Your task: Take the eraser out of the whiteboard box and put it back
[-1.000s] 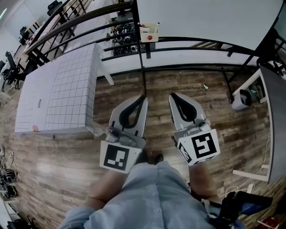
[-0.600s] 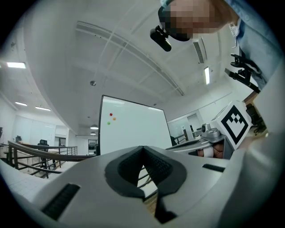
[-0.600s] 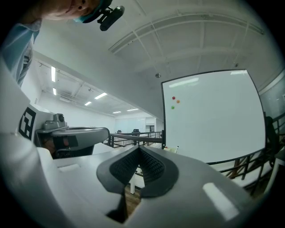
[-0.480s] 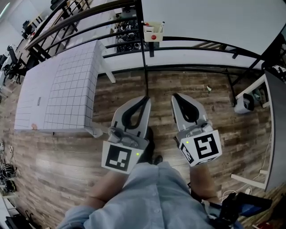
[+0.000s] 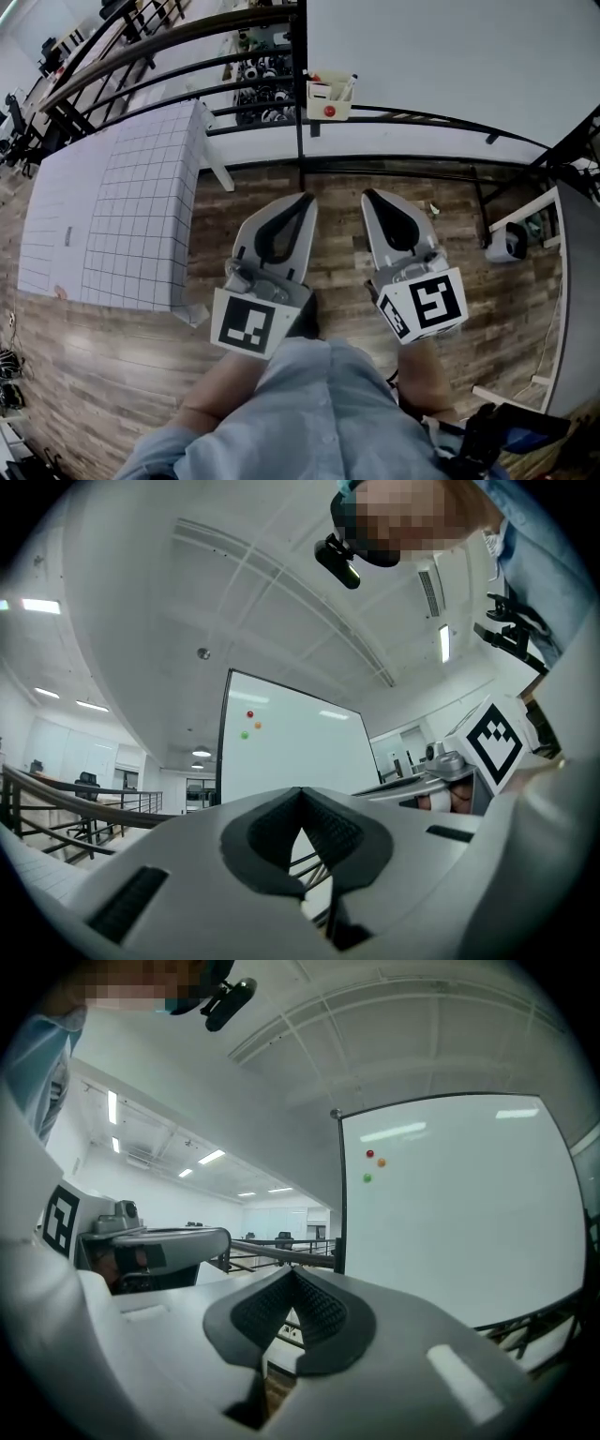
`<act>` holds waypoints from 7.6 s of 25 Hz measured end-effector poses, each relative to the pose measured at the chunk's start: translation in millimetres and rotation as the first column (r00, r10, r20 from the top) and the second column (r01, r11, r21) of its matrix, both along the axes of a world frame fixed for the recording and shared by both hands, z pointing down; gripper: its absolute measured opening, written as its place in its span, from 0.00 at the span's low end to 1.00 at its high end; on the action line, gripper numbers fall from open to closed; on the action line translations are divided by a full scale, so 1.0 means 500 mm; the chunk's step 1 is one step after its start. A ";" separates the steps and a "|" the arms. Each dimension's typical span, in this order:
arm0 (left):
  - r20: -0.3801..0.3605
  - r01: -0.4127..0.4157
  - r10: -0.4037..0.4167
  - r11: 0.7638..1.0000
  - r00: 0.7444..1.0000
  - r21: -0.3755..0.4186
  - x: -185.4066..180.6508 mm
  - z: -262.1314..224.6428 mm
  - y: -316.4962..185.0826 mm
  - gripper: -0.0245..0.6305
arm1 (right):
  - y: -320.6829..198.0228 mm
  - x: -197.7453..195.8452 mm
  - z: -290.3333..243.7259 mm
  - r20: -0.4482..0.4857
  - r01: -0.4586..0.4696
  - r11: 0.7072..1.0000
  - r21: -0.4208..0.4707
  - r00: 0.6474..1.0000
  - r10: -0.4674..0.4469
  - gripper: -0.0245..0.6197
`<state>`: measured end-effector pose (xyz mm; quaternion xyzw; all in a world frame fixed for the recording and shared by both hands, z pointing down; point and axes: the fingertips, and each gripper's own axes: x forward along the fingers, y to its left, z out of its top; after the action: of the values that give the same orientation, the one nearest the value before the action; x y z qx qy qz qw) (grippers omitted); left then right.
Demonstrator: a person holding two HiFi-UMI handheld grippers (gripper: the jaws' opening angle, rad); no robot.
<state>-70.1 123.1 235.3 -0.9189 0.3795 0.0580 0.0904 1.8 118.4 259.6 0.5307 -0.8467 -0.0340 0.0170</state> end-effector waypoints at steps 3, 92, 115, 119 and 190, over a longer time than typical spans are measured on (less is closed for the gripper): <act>0.000 -0.013 0.013 1.000 1.000 0.001 -0.001 -0.006 -0.065 0.04 | -0.070 -0.003 -0.011 -0.005 -0.011 1.000 0.005 1.000 0.011 0.04; 0.042 0.198 -0.193 0.966 0.980 -0.168 0.058 0.113 -0.766 0.04 | -0.709 -0.017 0.241 -0.351 0.276 0.879 -0.388 0.838 -0.418 0.24; 0.019 0.206 -0.206 0.978 0.978 -0.019 0.095 -0.001 -0.666 0.04 | -0.652 0.075 0.003 -0.209 0.288 0.955 -0.075 0.932 -0.298 0.24; 0.012 0.215 -0.215 0.977 0.976 0.002 0.096 -0.011 -0.660 0.04 | -0.646 0.086 -0.011 -0.208 0.296 0.953 -0.056 0.931 -0.302 0.24; 0.018 0.162 -0.161 0.978 0.987 -0.132 0.039 0.064 -0.733 0.04 | -0.703 -0.013 0.274 -0.284 0.272 0.847 -0.456 0.858 -0.429 0.28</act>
<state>-50.4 -243.2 267.4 -0.8893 0.4555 0.0216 0.0350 -4.5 -233.2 396.8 0.3323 -0.8999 0.0366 0.2800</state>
